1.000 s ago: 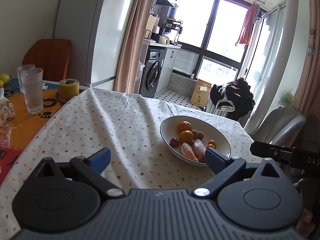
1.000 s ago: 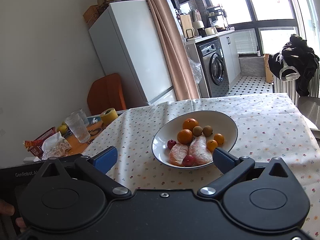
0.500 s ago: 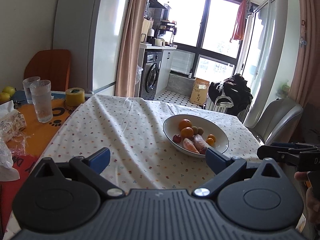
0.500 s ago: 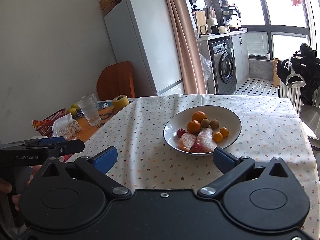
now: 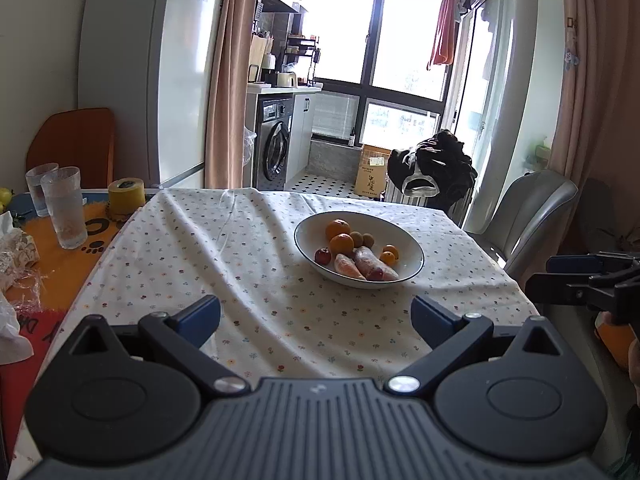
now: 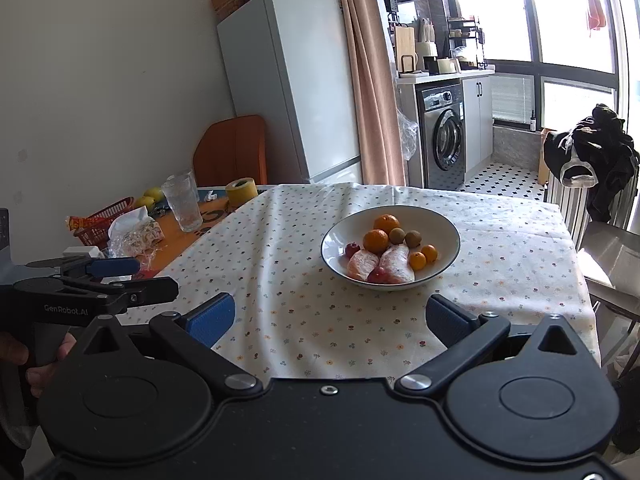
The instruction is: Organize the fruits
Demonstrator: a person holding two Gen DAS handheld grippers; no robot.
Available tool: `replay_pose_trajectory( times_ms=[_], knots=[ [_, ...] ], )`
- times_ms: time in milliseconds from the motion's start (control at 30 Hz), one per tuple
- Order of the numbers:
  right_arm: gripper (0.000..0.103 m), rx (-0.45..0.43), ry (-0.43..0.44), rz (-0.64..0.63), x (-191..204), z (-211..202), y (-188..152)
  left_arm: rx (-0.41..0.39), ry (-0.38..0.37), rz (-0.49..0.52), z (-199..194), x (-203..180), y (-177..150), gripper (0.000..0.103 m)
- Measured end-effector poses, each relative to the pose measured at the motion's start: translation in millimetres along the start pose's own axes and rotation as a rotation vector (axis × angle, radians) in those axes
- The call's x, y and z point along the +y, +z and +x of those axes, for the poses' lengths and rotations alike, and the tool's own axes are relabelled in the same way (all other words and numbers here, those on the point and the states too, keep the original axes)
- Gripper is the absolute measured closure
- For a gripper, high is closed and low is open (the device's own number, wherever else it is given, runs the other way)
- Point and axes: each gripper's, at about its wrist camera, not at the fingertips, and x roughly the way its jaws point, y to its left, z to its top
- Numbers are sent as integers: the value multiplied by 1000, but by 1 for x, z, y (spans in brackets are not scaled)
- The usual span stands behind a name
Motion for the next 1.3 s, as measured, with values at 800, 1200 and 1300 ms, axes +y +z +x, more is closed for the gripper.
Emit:
replay_pose_trajectory(
  times_ms=[800, 1200, 1300],
  knots=[
    [0, 7, 14, 12, -2, 1, -4, 2, -13, -2, 0, -3, -2, 2],
    [0, 9, 15, 19, -2, 0, -4, 7, -12, -4, 0, -3, -3, 2],
    [0, 8, 15, 17, -2, 0, -4, 8, -13, -3, 0, -4, -3, 2]
  ],
)
